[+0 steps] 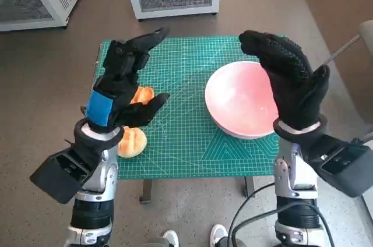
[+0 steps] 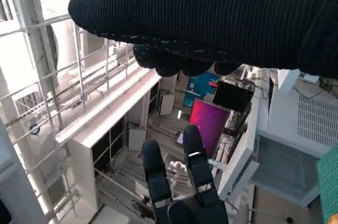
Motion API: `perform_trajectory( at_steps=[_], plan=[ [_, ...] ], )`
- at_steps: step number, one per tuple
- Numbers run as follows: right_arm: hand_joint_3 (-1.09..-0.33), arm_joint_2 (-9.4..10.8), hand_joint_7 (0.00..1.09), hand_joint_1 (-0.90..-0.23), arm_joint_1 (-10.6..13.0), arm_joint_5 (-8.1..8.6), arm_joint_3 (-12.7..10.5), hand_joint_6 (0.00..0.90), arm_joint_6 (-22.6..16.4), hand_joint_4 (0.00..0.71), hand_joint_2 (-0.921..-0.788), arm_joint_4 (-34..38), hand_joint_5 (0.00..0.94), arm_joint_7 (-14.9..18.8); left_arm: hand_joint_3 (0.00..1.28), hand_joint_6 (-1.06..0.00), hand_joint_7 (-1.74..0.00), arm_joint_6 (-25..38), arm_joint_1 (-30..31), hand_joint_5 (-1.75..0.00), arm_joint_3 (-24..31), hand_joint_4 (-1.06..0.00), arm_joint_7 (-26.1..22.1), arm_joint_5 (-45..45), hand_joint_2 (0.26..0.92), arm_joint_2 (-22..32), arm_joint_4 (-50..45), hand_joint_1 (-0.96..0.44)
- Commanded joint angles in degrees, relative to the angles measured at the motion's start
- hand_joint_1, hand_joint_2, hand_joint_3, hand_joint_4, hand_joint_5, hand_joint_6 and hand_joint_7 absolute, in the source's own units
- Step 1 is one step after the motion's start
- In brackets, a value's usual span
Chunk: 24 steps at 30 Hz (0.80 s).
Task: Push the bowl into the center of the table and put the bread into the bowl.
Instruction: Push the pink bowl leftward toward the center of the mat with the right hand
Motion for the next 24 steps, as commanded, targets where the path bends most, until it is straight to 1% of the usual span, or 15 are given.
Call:
perform_trajectory(
  at_steps=[1, 2, 3, 4, 5, 8, 10, 12, 14, 17, 19, 20, 22, 24],
  plan=[
    [-0.558, -0.7, 0.87, -0.369, 0.8, 0.27, -0.8, 0.19, -0.3, 0.435, -0.888, 1.8, 0.238, 0.8, 0.36, 0.0, -0.84, -0.2, 0.5, -0.54, 0.2, -0.02, 0.3, -0.3, 0.921, 0.0, -1.0, -0.42],
    [-0.542, -0.9, 0.85, -0.369, 0.6, 0.5, -1.0, 0.196, -0.5, 0.444, -0.894, 2.2, 0.226, 1.0, 0.36, 0.0, -0.84, -0.2, 0.5, -0.54, 0.2, -0.03, 0.3, -0.3, 0.921, 0.0, -1.0, -0.43],
    [-0.534, -1.4, 0.84, -0.368, 0.4, 1.02, -1.7, 0.198, -0.8, 0.448, -0.898, 3.1, 0.219, 1.4, 0.36, 0.0, -0.84, -0.2, 0.5, -0.54, 0.2, -0.03, 0.2, -0.3, 0.921, 0.0, -1.0, -0.43],
    [-0.513, -1.8, 0.82, -0.37, 0.2, 1.38, -2.1, 0.204, -1.1, 0.459, -0.906, 3.7, 0.201, 1.8, 0.36, 0.0, -0.84, -0.2, 0.5, -0.54, 0.3, -0.03, 0.2, -0.4, 0.921, 0.0, -0.9, -0.43],
    [-0.5, -2.4, 0.8, -0.37, -0.2, 2.04, -3.0, 0.208, -1.6, 0.467, -0.912, 5.1, 0.189, 2.4, 0.36, 0.0, -0.84, -0.2, 0.5, -0.54, 0.3, -0.03, 0.1, -0.4, 0.921, 0.0, -0.9, -0.43],
    [-0.489, -3.9, 0.75, -0.372, -1.7, 3.55, -5.5, 0.231, -3.2, 0.494, -0.918, 9.5, 0.138, 3.9, 0.36, 0.0, -0.84, -0.1, 0.6, -0.54, 0.3, -0.03, 0.0, -0.6, 0.921, 0.0, -1.0, -0.43],
    [-0.488, -4.8, 0.72, -0.372, -2.9, 4.14, -7.3, 0.238, -4.6, 0.503, -0.919, 13.2, 0.116, 4.1, 0.36, 0.0, -0.84, 0.0, 0.7, -0.53, 0.3, -0.03, 0.0, -0.7, 0.921, 0.0, -1.1, -0.44],
    [-0.489, -5.4, 0.71, -0.372, -4.1, 4.08, -9.1, 0.24, -6.2, 0.507, -0.92, 16.7, 0.104, 3.3, 0.36, 0.0, -0.84, 0.0, 0.8, -0.53, 0.3, -0.03, 0.0, -0.8, 0.921, 0.1, -1.1, -0.44],
    [-0.492, -5.8, 0.7, -0.371, -5.3, 3.26, -10.8, 0.243, -8.1, 0.509, -0.921, 20.2, 0.093, 1.4, 0.35, 0.0, -0.84, 0.0, 0.8, -0.53, 0.4, -0.03, 0.0, -0.8, 0.921, 0.1, -1.1, -0.44],
    [-0.505, -6.6, 0.7, -0.367, -7.5, 1.41, -13.1, 0.245, -10.5, 0.51, -0.921, 26.1, 0.083, -2.3, 0.36, 0.0, -0.84, -0.2, 0.7, -0.52, 0.4, -0.03, 0.0, -0.8, 0.921, 0.1, -0.8, -0.44],
    [-0.516, -7.4, 0.71, -0.363, -8.8, 0.63, -14.3, 0.246, -11.7, 0.514, -0.921, 30.2, 0.08, -4.3, 0.36, 0.0, -0.84, -0.3, 0.7, -0.52, 0.3, -0.03, 0.0, -0.7, 0.921, 0.0, -0.6, -0.44],
    [-0.528, -7.8, 0.73, -0.357, -9.4, 0.38, -14.8, 0.236, -12.1, 0.518, -0.921, 31.9, 0.079, -5.1, 0.36, 0.0, -0.84, -0.4, 0.7, -0.52, 0.3, -0.03, 0.0, -0.7, 0.921, -0.1, -0.6, -0.44],
    [-0.545, -8.4, 0.76, -0.349, -10.6, 0.32, -15.9, 0.221, -12.3, 0.525, -0.921, 35.7, 0.079, -6.9, 0.36, 0.0, -0.84, -0.6, 0.6, -0.52, 0.3, -0.03, 0.0, -0.7, 0.921, -0.1, -0.3, -0.44],
    [-0.558, -9.0, 0.79, -0.343, -11.8, 1.02, -17.2, 0.218, -11.8, 0.535, -0.921, 39.5, 0.083, -8.1, 0.36, 0.0, -0.84, -0.7, 0.6, -0.51, 0.4, -0.03, 0.0, -0.7, 0.921, -0.1, -0.1, -0.43]
  ],
)
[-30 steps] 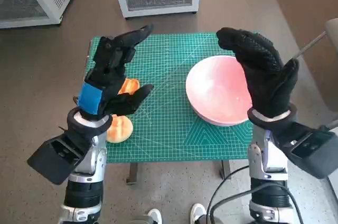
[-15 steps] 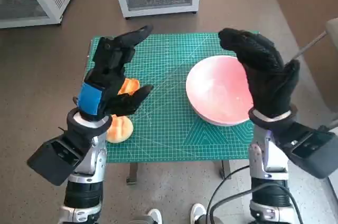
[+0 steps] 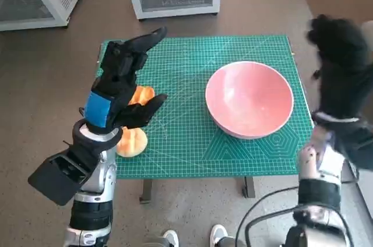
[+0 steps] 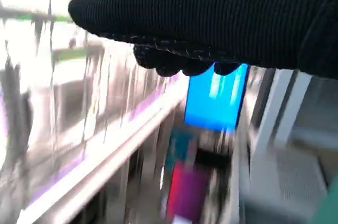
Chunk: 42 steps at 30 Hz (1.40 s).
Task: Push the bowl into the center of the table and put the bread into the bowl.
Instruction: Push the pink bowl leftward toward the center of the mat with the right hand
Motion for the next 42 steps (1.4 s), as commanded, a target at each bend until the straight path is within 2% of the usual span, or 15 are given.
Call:
perform_trajectory(
  at_steps=[1, 9, 13, 17, 21, 25, 29, 33, 39, 42],
  plan=[
    [-0.563, -1.3, 0.81, -0.34, -2.4, 0.81, -3.4, 0.218, 1.1, 0.541, -0.921, 9.9, 0.085, -3.8, 0.36, 0.0, -0.84, -0.7, 0.2, -0.51, 0.3, -0.03, 0.0, -0.5, 0.921, -0.2, 0.4, -0.43],
    [-0.588, -3.2, 0.82, -0.324, -6.0, 5.12, -8.9, 0.229, 9.0, 0.56, -0.921, 21.7, 0.089, -5.2, 0.36, 0.0, -0.83, -0.9, 0.3, -0.5, 0.2, -0.04, 0.3, -0.2, 0.921, -0.4, 0.6, -0.42],
    [-0.596, -3.6, 0.77, -0.315, -6.7, 6.13, -10.8, 0.254, 12.7, 0.562, -0.921, 25.6, 0.075, -6.3, 0.36, 0.0, -0.84, -0.7, 0.3, -0.5, 0.1, -0.04, 0.5, -0.1, 0.921, -0.6, 0.4, -0.42],
    [-0.598, -3.4, 0.72, -0.304, -6.6, 5.95, -11.4, 0.283, 14.9, 0.563, -0.921, 27.9, 0.054, -7.8, 0.36, 0.0, -0.85, -0.5, 0.2, -0.5, 0.1, -0.05, 0.7, 0.1, 0.921, -0.7, 0.3, -0.42],
    [-0.611, -3.0, 0.67, -0.295, -5.9, 5.82, -11.8, 0.303, 16.5, 0.55, -0.921, 29.5, 0.03, -7.8, 0.36, 0.0, -0.85, -0.8, 0.2, -0.5, 0.1, -0.05, 0.8, 0.4, 0.921, -0.7, 0.5, -0.42],
    [-0.617, -2.8, 0.66, -0.287, -4.9, 4.81, -11.2, 0.303, 18.0, 0.525, -0.921, 30.8, 0.012, -7.4, 0.36, 0.0, -0.85, -0.7, 0.4, -0.5, 0.1, -0.05, 0.6, 0.0, 0.921, -0.6, 0.4, -0.42],
    [-0.619, -2.4, 0.63, -0.29, -4.7, 4.65, -11.2, 0.283, 19.9, 0.505, -0.921, 31.5, 0.003, -7.6, 0.36, 0.0, -0.85, -0.7, 0.6, -0.5, 0.2, -0.05, 0.5, -0.2, 0.921, -0.5, 0.2, -0.43],
    [-0.614, -1.7, 0.62, -0.278, -4.6, 4.29, -11.0, 0.274, 21.2, 0.502, -0.921, 31.9, 0.002, -8.1, 0.36, 0.0, -0.85, -0.6, 0.8, -0.5, 0.3, -0.05, 0.4, -0.2, 0.921, -0.3, 0.1, -0.43],
    [-0.605, -0.3, 0.6, -0.289, -4.9, 2.61, -10.2, 0.279, 22.3, 0.507, -0.921, 32.2, 0.004, -9.5, 0.36, 0.0, -0.85, -0.3, 1.1, -0.49, 0.4, -0.05, 0.6, 0.0, 0.921, 0.0, -0.2, -0.43],
    [-0.595, 0.8, 0.57, -0.295, -5.4, 2.64, -10.3, 0.296, 23.1, 0.522, -0.921, 32.3, 0.008, -9.5, 0.36, 0.0, -0.84, -0.3, 1.2, -0.49, 0.5, -0.06, 0.7, 0.1, 0.921, 0.1, -0.3, -0.43]
  ],
)
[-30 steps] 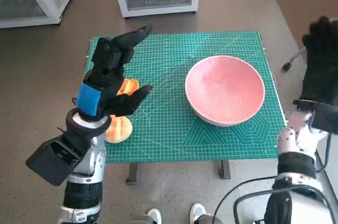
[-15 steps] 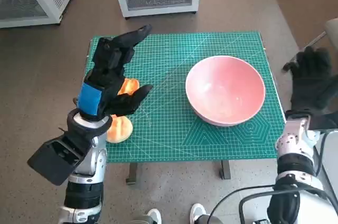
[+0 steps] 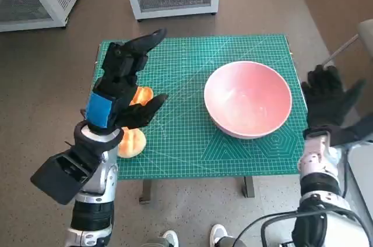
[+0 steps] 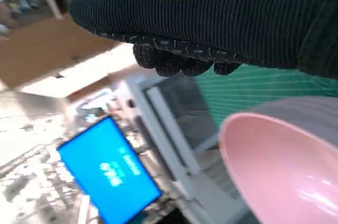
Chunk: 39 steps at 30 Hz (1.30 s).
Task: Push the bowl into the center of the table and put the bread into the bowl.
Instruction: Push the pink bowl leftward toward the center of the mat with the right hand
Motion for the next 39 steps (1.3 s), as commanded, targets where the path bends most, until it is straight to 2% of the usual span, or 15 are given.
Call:
perform_trajectory(
  at_steps=[1, 5, 11, 16, 25, 39],
  plan=[
    [-0.591, 2.1, 0.57, -0.296, 0.4, -0.76, 0.0, 0.299, 2.2, 0.529, -0.921, 1.0, 0.011, -1.1, 0.36, 0.0, -0.84, -0.2, 0.6, -0.49, 0.4, -0.06, 0.2, -0.1, 0.921, 0.3, -0.9, -0.43],
    [-0.576, 3.2, 0.55, -0.299, -0.1, -0.81, 0.0, 0.312, 2.9, 0.547, -0.921, 1.0, 0.016, -1.2, 0.35, 0.0, -0.84, -0.3, 0.8, -0.48, 0.5, -0.06, 0.3, 0.0, 0.921, 0.5, -1.0, -0.43],
    [-0.583, 5.2, 0.55, -0.296, -1.1, -1.08, 0.3, 0.321, 3.6, 0.534, -0.921, 1.0, 0.007, -1.4, 0.35, 0.0, -0.84, -0.7, 1.0, -0.47, 1.1, -0.07, 0.4, 0.1, 0.921, 1.1, -0.8, -0.44],
    [-0.586, 7.0, 0.55, -0.297, -2.1, -1.41, 0.7, 0.331, 4.1, 0.566, -0.921, 1.2, 0.022, -1.5, 0.35, -0.01, -0.82, -0.7, 1.6, -0.37, 1.7, -0.12, 0.3, 0.1, 0.921, 1.4, -1.0, -0.45],
    [-0.592, 9.1, 0.56, -0.293, -3.6, -2.63, 1.0, 0.349, 4.8, 0.553, -0.921, 1.2, 0.012, -1.5, 0.34, -0.07, -0.71, -0.2, 3.4, -0.19, 2.7, -0.22, 0.6, -0.3, 0.921, 1.8, -2.6, -0.46],
    [-0.629, 11.7, 0.58, -0.278, -5.8, -2.91, 1.4, 0.309, 5.5, 0.521, -0.921, 1.2, 0.0, -0.6, 0.33, -0.12, -0.59, 0.4, 5.8, -0.07, 3.7, -0.28, 0.5, -1.2, 0.921, 2.3, -4.6, -0.46]
  ],
)
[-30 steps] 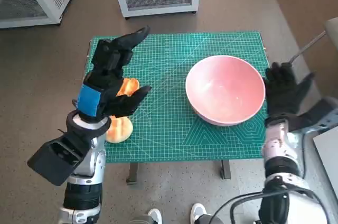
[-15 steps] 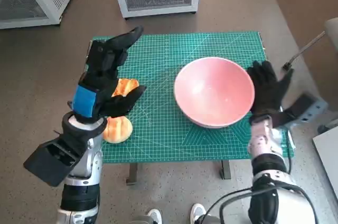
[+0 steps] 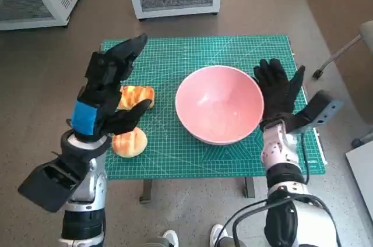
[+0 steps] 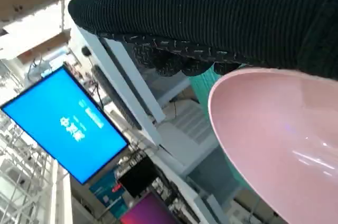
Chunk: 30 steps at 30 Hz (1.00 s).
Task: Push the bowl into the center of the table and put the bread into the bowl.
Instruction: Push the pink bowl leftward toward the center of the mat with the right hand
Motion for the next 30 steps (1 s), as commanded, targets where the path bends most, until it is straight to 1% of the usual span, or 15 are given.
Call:
perform_trajectory(
  at_steps=[1, 8, 12, 16, 24, 27, 30],
  plan=[
    [-0.631, 1.3, 0.58, -0.277, -0.5, -0.83, 0.4, 0.304, 1.1, 0.519, -0.921, 0.9, 0.0, -0.2, 0.33, -0.13, -0.59, 0.3, 1.1, -0.07, 0.5, -0.28, 0.3, -0.9, 0.921, 0.3, -1.7, -0.46],
    [-0.618, 2.6, 0.58, -0.282, -1.1, -0.76, 0.5, 0.291, 1.7, 0.526, -0.921, 1.2, 0.006, -0.6, 0.33, -0.15, -0.55, 0.7, 1.7, -0.05, 0.7, -0.29, 0.7, -1.0, 0.921, 0.4, -2.4, -0.46],
    [-0.608, 3.3, 0.58, -0.284, -1.5, -0.76, 0.5, 0.303, 2.3, 0.555, -0.921, 1.3, 0.019, -1.1, 0.33, -0.16, -0.53, 0.9, 1.8, -0.04, 0.7, -0.29, 1.1, -0.8, 0.921, 0.3, -2.7, -0.47],
    [-0.596, 3.5, 0.58, -0.291, -1.8, -0.61, 0.3, 0.32, 3.0, 0.58, -0.921, 1.3, 0.03, -1.2, 0.33, -0.16, -0.52, 1.1, 2.1, -0.04, 0.7, -0.29, 1.4, -0.5, 0.921, 0.3, -3.0, -0.47],
    [-0.581, 3.0, 0.59, -0.3, -2.2, -0.3, -0.1, 0.336, 3.8, 0.603, -0.921, 1.2, 0.037, -1.3, 0.33, -0.17, -0.51, 1.4, 2.4, -0.03, 0.5, -0.3, 2.1, 0.2, 0.921, 0.3, -3.6, -0.48],
    [-0.58, 2.1, 0.59, -0.302, -2.6, 0.01, -0.4, 0.333, 3.9, 0.605, -0.921, 0.9, 0.037, -0.9, 0.33, -0.17, -0.5, 1.2, 2.5, -0.03, 0.6, -0.3, 2.3, 0.4, 0.921, 0.4, -3.5, -0.48],
    [-0.583, 1.3, 0.58, -0.302, -3.2, 0.41, -0.8, 0.321, 3.4, 0.59, -0.921, 0.4, 0.027, 0.0, 0.33, -0.17, -0.5, 1.1, 2.5, -0.03, 0.6, -0.3, 2.4, 0.5, 0.921, 0.4, -3.3, -0.48]
  ],
)
